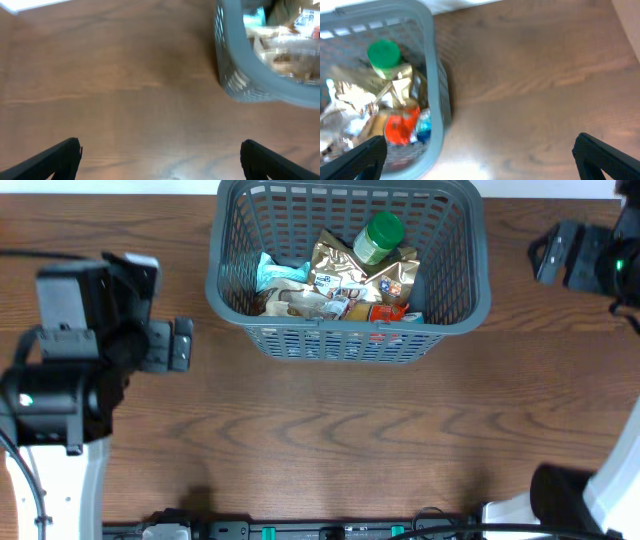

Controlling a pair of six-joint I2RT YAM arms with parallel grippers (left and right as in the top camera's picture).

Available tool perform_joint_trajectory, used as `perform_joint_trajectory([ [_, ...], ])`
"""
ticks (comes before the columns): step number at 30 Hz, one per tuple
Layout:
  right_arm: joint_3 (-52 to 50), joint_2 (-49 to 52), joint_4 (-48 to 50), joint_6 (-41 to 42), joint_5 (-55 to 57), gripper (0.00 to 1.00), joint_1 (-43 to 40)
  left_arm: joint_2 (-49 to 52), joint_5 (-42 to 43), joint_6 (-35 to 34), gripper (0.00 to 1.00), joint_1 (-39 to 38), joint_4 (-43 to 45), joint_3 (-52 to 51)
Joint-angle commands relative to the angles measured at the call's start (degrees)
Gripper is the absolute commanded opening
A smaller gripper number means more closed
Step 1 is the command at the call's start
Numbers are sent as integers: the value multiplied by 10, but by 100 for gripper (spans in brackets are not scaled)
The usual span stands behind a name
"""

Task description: Pack container

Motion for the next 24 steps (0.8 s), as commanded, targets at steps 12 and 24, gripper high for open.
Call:
perform_joint_trajectory([
  [12,-654,-311,320,95,111,99,168,-243,47,-6,98,0,220,-344],
  [24,-844,-516,370,159,159,99,258,-279,47,-46,98,-4,224,-365],
])
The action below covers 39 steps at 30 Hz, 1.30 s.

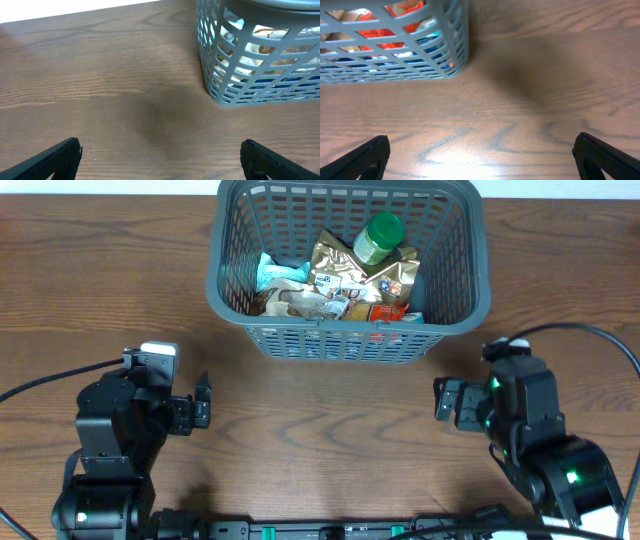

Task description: Pack container

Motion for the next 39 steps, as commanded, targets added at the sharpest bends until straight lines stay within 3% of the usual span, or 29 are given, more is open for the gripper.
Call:
perform_joint_trajectory([
  [1,0,-37,-15,28,37,99,8,0,4,-23,98,-1,3,-3],
  [29,0,-45,-73,16,46,99,8,2,4,-22,98,-1,-1,-3],
  [34,-20,-82,-1,-25,75,99,-8,2,4,-22,98,-1,-1,-3],
  [39,-107,-203,115,-84,73,99,-33,2,4,-22,98,-1,-1,-3],
])
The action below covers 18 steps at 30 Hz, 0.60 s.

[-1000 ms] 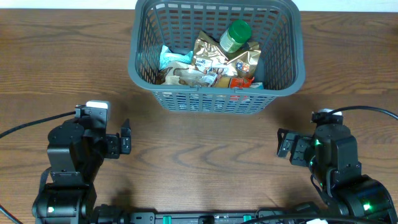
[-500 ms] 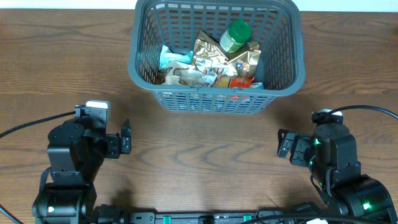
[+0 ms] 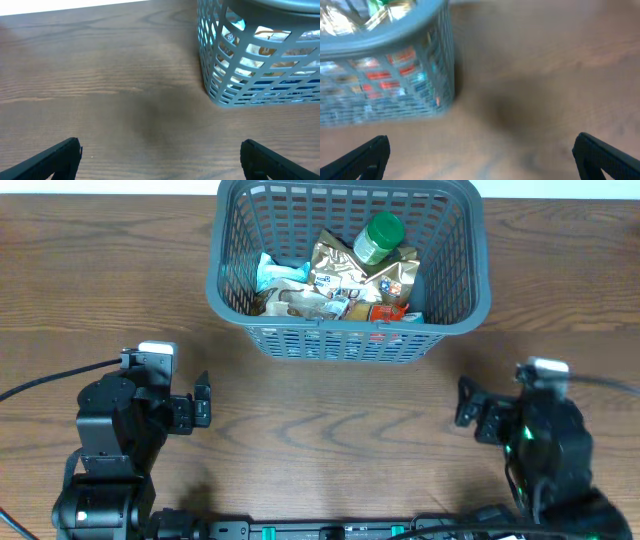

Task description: Pack container

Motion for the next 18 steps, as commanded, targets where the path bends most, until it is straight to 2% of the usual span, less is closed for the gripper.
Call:
perform_joint_trajectory([
  [1,-64,-86,53,-58,16,99,-19,0,4,-5,98,-1,0,-3],
  [6,-194,-197,214,-111,-30,99,-41,0,4,-5,98,-1,0,-3],
  [11,-305,-256,342,-112,-49,99,-43,0,4,-5,98,-1,0,-3],
  [18,-414,-315,437,-115,-78,99,-43,0,4,-5,98,-1,0,-3],
])
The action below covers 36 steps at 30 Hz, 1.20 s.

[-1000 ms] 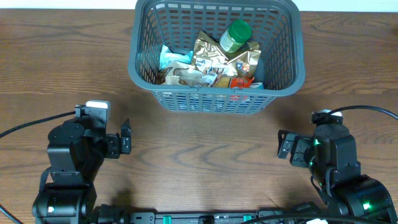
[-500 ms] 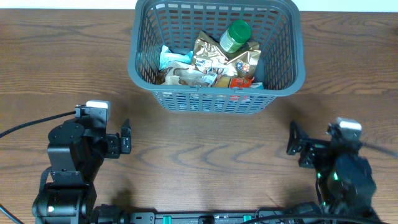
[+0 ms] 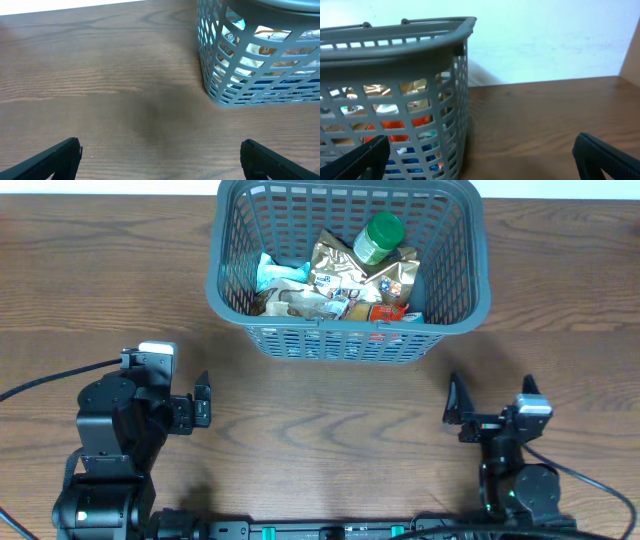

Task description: Pack container

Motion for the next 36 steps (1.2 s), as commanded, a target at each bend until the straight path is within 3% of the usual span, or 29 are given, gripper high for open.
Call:
perform_joint_trajectory([
  [1,-35,-15,23,-15,-34,99,-4,0,3,-5,98,-1,1,-2],
  [9,-92,-15,59,-25,-81,99,-2,0,3,-5,98,-1,1,-2],
  [36,-91,-15,40,-24,-120,99,-2,0,3,-5,99,-1,1,-2],
])
